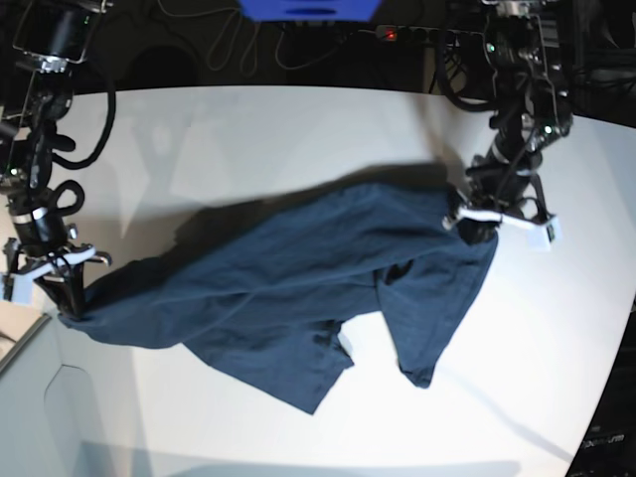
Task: Layout the t-shirt on the table in an organized manner, then fold the t-shirt properly
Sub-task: 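Lift the shirt with both grippers and swing it across the table, then lower the shirt onto the table with both grippers still holding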
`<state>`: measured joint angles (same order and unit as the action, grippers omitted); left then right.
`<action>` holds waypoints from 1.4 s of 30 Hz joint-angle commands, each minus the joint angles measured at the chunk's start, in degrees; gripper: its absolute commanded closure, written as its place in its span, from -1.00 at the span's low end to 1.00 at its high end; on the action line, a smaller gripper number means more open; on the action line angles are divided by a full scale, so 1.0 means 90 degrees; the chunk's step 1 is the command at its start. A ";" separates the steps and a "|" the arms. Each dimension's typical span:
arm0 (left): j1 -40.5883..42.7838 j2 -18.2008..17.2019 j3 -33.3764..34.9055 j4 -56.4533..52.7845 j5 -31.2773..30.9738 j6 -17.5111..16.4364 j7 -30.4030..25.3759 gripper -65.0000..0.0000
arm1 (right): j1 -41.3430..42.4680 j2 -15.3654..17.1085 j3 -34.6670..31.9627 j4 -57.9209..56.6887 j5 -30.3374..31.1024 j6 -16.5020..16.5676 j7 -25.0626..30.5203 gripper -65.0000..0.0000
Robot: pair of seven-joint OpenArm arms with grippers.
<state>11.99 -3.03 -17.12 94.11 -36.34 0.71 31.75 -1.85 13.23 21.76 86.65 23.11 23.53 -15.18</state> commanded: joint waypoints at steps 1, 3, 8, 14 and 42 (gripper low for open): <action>-0.0038 -0.0020 -0.0007 0.0098 -0.0090 -0.0064 -0.0094 1.00 | 0.0151 0.0107 -0.0049 0.0018 0.0074 0.0057 0.0177 1.00; 0.0001 -0.0010 -0.0007 0.0235 -0.0090 -0.0064 -0.0094 1.00 | 0.0210 0.0156 -0.0059 -0.0070 -0.0170 0.0057 0.0177 1.00; 0.0499 0.0068 -0.0222 0.0548 -0.0090 -0.0055 -0.0104 1.00 | 0.0425 0.0088 -0.0059 -0.0099 -0.0727 0.0087 0.0217 1.00; 0.0539 0.0117 -0.1052 0.0479 -0.0090 -0.0094 -0.0094 1.00 | 0.0825 0.0195 -0.0059 -0.0099 -0.0727 0.0087 0.0187 1.00; -0.3652 -0.0470 -0.1091 -0.4180 -0.0080 -0.0094 -0.0123 0.18 | 0.2213 0.0195 -0.0694 -0.1721 -0.1577 0.0096 0.0246 1.00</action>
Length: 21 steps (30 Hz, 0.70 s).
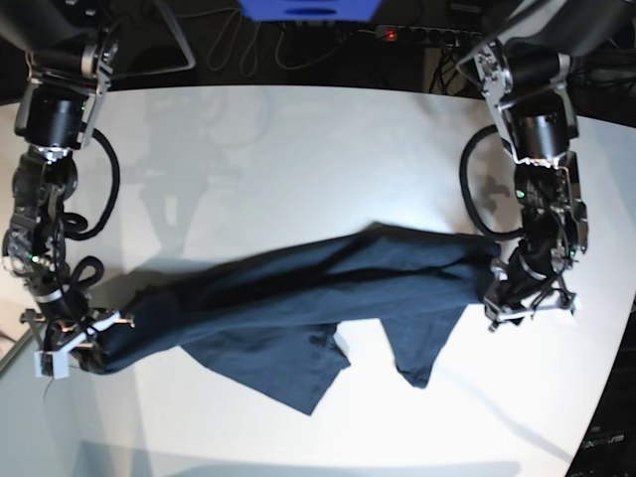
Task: Layout the t-shirt on the table in an organized manner, then fold the t-shirt properly
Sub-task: 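Lower the shirt onto the table with both grippers still holding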
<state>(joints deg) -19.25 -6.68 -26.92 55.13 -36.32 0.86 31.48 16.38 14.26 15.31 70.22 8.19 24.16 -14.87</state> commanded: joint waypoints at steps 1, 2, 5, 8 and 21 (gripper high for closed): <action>-0.0152 -0.0064 -0.0013 0.0316 -0.0082 -0.0111 -0.0094 0.07 | 0.0197 0.0071 0.0023 0.0105 0.0082 0.0026 0.0212 1.00; -0.0006 -0.0054 -0.0003 0.0550 -0.0082 -0.0111 -0.0104 -0.01 | 0.0207 0.0071 0.0023 0.0105 0.0082 0.0026 0.0212 1.00; 0.0512 0.0014 0.0016 0.1488 -0.0092 -0.0130 -0.0104 -0.03 | 0.0207 0.0071 0.0023 0.0105 0.0082 0.0026 0.0212 1.00; 0.1010 0.0151 0.0016 0.2123 -0.0072 -0.0130 -0.0114 -0.03 | 0.0197 0.0061 0.0023 0.0105 0.0082 0.0026 0.0212 1.00; 0.1147 0.0170 0.0026 0.1283 -0.0014 -0.0130 -0.0114 -0.03 | 0.0148 -0.0154 0.0023 0.0096 0.0072 0.0026 0.0212 1.00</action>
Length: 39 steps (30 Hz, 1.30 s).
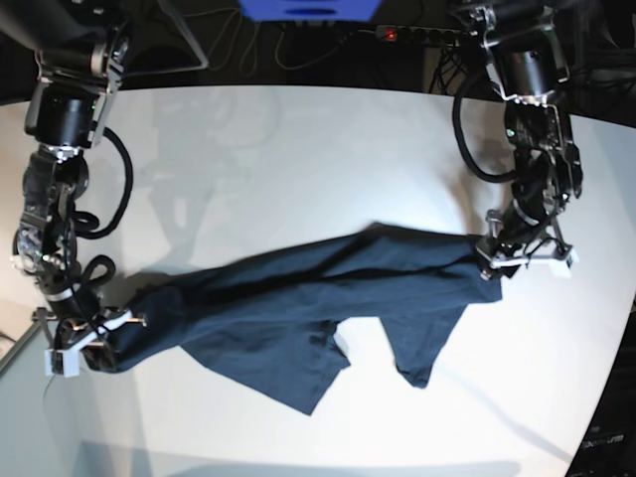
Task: Layout the t-shirt on the table in an organized manner, then fold the t-shirt properly
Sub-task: 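Lower the shirt onto the table with both grippers still holding, then drag the shirt edge with the left gripper away from the right gripper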
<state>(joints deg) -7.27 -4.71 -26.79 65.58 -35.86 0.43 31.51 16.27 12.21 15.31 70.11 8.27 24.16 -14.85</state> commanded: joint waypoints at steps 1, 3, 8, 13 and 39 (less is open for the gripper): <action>-0.0223 -0.0048 0.0012 0.0112 -0.0065 -0.0082 -0.0116 -0.03 | 0.0150 0.0075 0.0023 0.0108 0.0062 0.0026 0.0209 1.00; -0.0311 -0.0048 0.0012 0.0112 -0.0065 -0.0082 -0.0116 -0.03 | 0.0082 0.0075 0.0023 0.0108 0.0062 0.0026 0.0209 1.00; -0.0682 -0.0048 0.0021 -0.0288 -0.0055 -0.0082 -0.0106 0.14 | 0.0033 0.0075 0.0023 0.0108 0.0062 0.0026 0.0209 1.00; -0.0780 -0.0097 0.0520 -0.0532 -0.0075 -0.0082 -0.0106 0.93 | 0.0023 0.0094 0.0023 0.0108 0.0062 0.0026 0.0209 1.00; 0.2229 0.0118 -0.0965 0.3814 -0.1501 -0.0072 0.2853 0.99 | 0.0385 0.0221 0.0023 0.0176 0.0062 0.0016 0.0209 1.00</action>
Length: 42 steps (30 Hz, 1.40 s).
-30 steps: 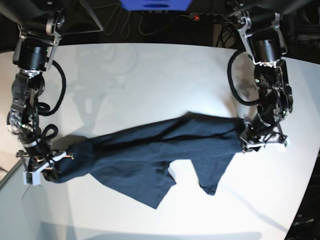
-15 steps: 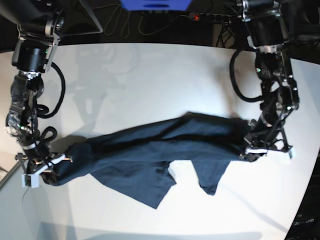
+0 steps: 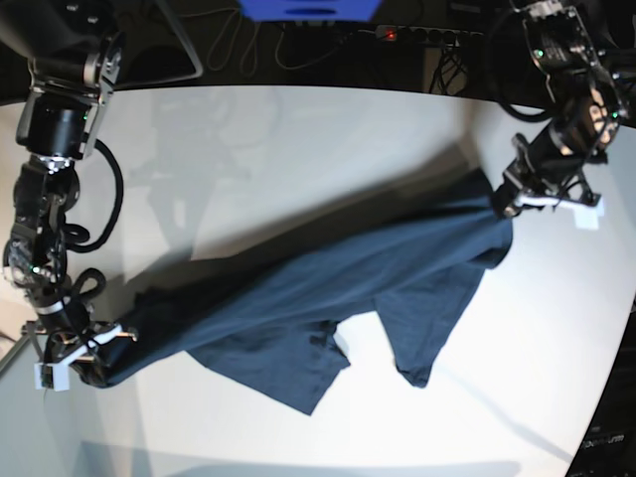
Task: Layout the t-shirt on the table in an organized manner, then fold the t-shirt properly
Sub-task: 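Drag the shirt edge with the left gripper away from the right gripper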
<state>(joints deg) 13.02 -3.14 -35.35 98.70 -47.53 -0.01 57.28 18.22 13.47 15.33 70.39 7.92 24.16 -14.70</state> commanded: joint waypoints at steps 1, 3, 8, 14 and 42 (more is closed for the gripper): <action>0.0092 -0.0067 -0.0043 0.0135 -0.0302 -0.0023 -0.0029 0.99 | 0.0178 0.0080 0.0020 0.0145 0.0101 0.0016 0.0192 1.00; 0.0219 -0.0076 -0.0091 0.0116 -0.0389 -0.0023 -0.0029 0.99 | 0.0218 0.0080 0.0020 0.0145 0.0101 0.0016 0.0192 1.00; 0.0151 -0.0067 -0.0121 -0.0187 -0.0370 -0.0023 -0.0039 0.98 | 0.0237 0.0041 0.0020 0.0125 0.0101 0.0026 0.0192 1.00; -0.0816 -0.0076 -0.0130 -0.1008 -0.0370 -0.0023 -0.0039 0.98 | 0.0227 0.0031 -0.0312 0.0115 0.0101 0.0026 0.0192 1.00; -0.2174 -0.0496 -0.0082 -0.1887 -0.0429 -0.0023 -0.0987 0.53 | 0.0003 0.0051 -0.0370 0.0096 0.0101 0.0026 0.0192 1.00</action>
<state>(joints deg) -5.50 -6.94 -36.03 80.16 -49.78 0.45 48.71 16.62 13.21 11.73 70.32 8.10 24.16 -14.92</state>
